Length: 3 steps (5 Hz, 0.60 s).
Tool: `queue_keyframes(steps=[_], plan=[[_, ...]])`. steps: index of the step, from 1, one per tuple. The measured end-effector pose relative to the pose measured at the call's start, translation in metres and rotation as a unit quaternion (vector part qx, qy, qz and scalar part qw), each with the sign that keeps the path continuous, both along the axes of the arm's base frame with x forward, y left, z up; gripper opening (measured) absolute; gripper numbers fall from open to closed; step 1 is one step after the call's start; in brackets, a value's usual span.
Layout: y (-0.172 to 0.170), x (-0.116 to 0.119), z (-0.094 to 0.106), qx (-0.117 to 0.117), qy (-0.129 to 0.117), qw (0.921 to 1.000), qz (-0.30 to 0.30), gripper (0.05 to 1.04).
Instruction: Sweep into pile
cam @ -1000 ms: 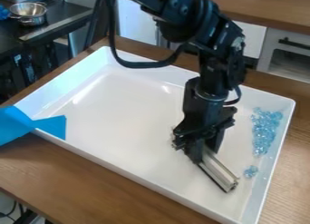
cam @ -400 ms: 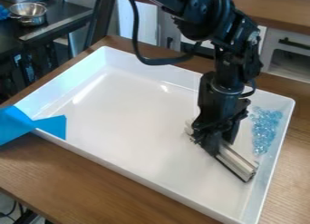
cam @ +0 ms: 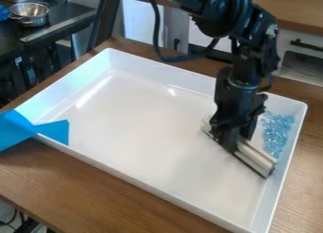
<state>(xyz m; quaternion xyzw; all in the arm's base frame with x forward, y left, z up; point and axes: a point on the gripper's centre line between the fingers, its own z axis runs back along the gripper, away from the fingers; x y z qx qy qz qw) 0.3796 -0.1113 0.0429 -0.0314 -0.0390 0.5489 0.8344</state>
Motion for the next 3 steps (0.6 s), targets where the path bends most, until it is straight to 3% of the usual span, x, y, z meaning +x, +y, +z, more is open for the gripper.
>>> queue_keyframes(steps=[3], plan=[[0.015, 0.03, 0.011, -0.017, -0.003, 0.9996, 0.021, 0.376]])
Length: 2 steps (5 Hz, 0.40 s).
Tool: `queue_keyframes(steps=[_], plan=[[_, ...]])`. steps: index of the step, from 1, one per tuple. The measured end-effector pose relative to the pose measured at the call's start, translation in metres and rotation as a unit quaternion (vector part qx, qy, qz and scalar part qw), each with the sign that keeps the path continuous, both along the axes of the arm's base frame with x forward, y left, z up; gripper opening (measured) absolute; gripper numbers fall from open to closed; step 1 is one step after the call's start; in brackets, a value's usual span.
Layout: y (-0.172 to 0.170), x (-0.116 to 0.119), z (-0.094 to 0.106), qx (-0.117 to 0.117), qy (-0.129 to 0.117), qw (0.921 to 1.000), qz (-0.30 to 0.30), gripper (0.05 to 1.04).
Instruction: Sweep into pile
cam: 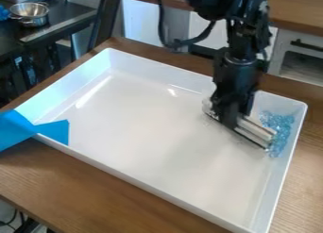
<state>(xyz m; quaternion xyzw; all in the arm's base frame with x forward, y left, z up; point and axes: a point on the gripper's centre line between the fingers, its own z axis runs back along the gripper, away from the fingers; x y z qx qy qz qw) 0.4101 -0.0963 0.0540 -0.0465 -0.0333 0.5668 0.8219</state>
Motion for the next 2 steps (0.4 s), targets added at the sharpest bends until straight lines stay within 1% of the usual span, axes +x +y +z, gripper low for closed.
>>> queue_keyframes(steps=[1, 2], plan=[[0.015, -0.007, 0.034, -0.019, -0.017, 0.9995, -0.019, 0.376], [0.045, -0.019, 0.066, -0.031, -0.039, 0.9968, -0.063, 0.376]])
